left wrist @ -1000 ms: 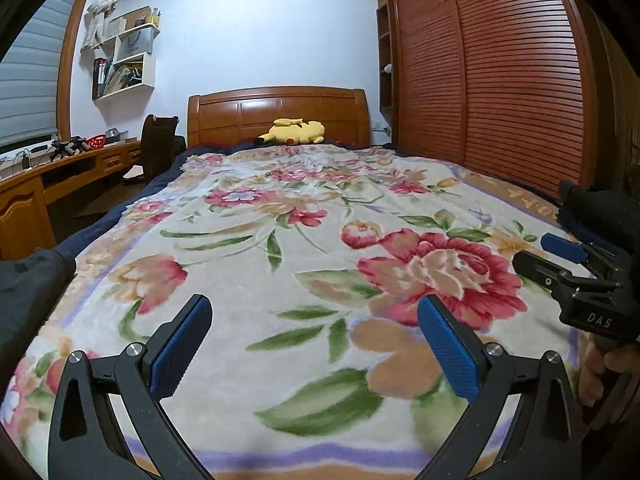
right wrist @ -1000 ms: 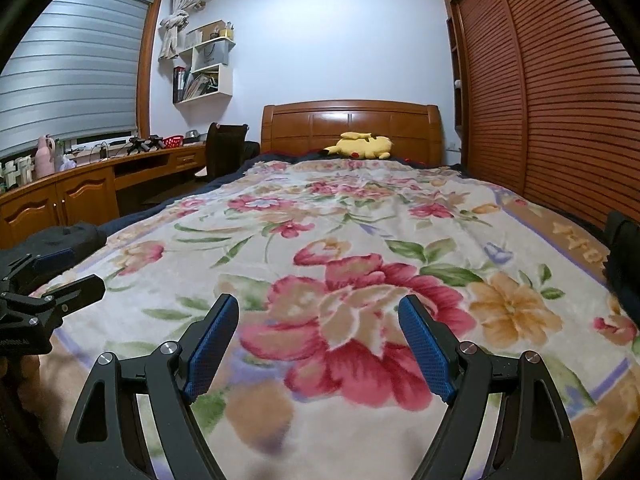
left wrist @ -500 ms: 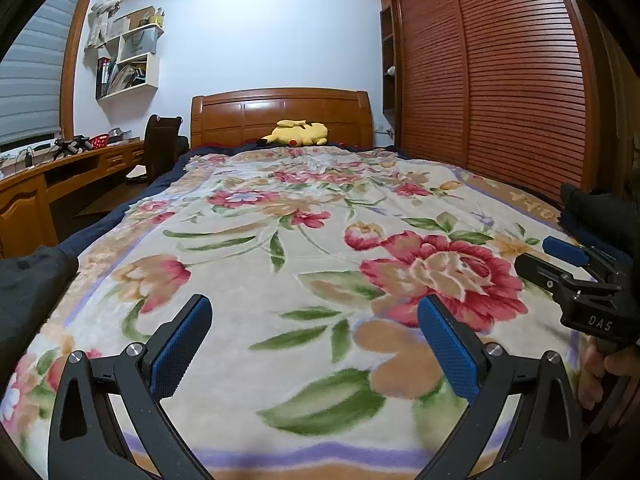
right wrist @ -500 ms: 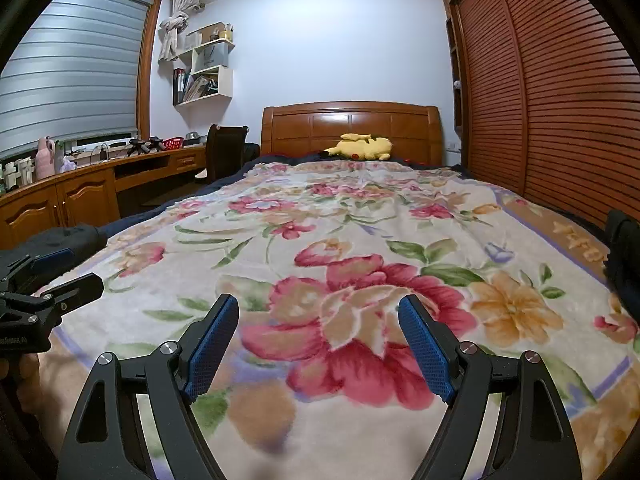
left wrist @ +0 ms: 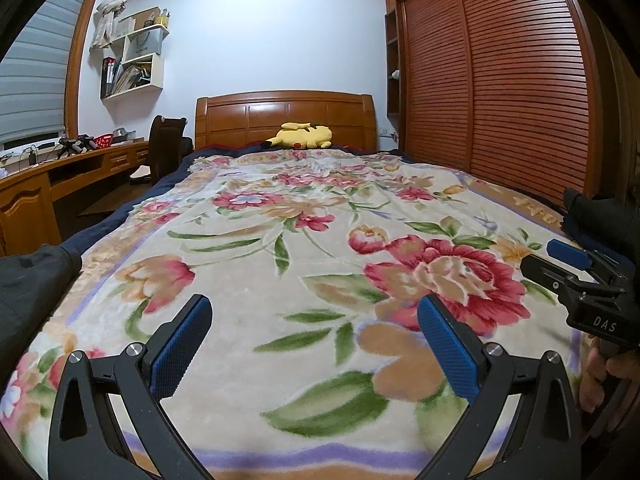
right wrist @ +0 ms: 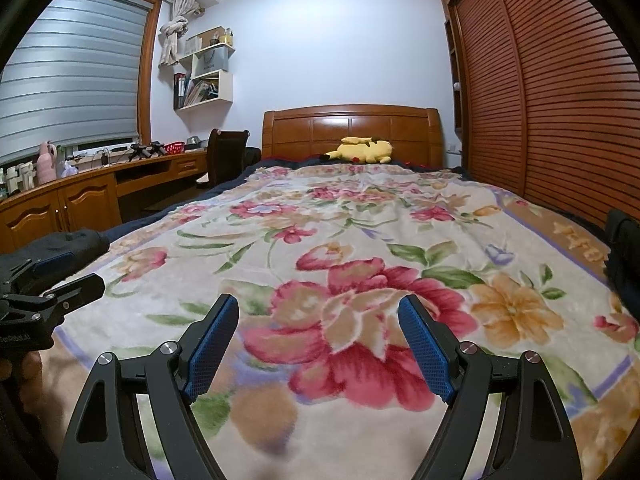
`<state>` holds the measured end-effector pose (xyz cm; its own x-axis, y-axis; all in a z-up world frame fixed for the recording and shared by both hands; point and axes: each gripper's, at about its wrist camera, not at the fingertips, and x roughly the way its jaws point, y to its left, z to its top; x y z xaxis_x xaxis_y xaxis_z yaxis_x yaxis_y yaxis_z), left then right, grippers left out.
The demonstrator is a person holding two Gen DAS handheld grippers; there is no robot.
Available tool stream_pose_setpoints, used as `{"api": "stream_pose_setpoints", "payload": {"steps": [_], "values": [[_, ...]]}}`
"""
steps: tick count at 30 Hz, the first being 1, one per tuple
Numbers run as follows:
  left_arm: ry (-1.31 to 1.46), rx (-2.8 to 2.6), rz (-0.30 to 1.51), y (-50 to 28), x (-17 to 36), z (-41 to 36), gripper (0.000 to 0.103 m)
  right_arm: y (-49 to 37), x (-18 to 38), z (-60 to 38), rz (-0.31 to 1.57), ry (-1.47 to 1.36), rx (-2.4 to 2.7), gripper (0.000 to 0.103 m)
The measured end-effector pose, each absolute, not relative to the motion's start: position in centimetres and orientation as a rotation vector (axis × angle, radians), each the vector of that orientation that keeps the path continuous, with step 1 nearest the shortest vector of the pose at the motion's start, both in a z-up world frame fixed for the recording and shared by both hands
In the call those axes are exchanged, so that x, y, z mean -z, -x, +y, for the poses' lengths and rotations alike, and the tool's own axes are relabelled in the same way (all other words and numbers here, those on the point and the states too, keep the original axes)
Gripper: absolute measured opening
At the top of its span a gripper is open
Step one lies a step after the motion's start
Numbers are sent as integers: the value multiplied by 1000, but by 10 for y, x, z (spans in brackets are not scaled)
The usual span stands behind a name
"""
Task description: Fold large clothes
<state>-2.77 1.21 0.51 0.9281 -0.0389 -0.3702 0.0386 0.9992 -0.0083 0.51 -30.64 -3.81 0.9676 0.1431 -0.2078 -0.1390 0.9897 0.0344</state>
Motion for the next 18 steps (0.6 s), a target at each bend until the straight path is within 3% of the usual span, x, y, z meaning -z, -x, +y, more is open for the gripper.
{"api": "stream_pose_setpoints", "payload": {"steps": [18], "values": [[1,35,376,29,-5,13,103,-9,39,-303,199,-16,-144,84]]}}
